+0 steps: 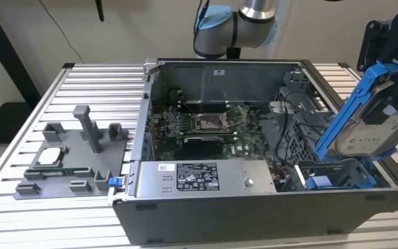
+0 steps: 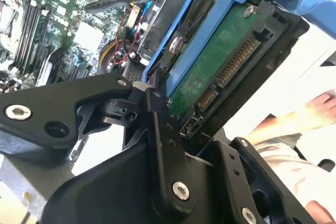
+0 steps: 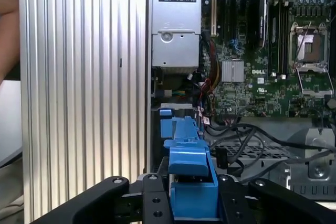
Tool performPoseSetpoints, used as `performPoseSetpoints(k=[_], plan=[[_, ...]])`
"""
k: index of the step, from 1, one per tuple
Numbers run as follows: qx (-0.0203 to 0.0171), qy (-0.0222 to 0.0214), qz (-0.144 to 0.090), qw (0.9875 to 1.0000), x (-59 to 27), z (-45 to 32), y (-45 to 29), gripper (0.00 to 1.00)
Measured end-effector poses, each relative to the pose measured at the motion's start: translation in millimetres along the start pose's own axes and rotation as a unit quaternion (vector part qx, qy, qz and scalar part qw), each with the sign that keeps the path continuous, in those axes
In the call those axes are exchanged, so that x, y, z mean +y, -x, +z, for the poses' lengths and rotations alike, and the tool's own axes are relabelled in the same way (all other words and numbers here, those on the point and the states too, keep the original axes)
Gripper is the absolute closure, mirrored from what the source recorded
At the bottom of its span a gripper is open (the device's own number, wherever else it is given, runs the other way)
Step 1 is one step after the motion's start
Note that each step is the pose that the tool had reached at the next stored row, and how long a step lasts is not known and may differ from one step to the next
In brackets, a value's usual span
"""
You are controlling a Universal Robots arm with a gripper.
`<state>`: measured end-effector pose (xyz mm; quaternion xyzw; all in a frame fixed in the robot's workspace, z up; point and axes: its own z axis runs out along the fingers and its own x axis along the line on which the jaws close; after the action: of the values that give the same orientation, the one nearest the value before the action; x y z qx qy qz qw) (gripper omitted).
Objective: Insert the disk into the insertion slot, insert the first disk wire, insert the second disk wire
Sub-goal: 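Insert the disk into the insertion slot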
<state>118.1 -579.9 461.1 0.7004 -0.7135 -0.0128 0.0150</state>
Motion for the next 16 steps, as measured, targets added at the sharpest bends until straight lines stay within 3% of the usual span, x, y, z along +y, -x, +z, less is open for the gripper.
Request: performPoseSetpoints(k=[16], plan=[[-0.0001, 0.0000, 0.001, 1.0000, -0.7, 18.8, 0.1, 1.00]])
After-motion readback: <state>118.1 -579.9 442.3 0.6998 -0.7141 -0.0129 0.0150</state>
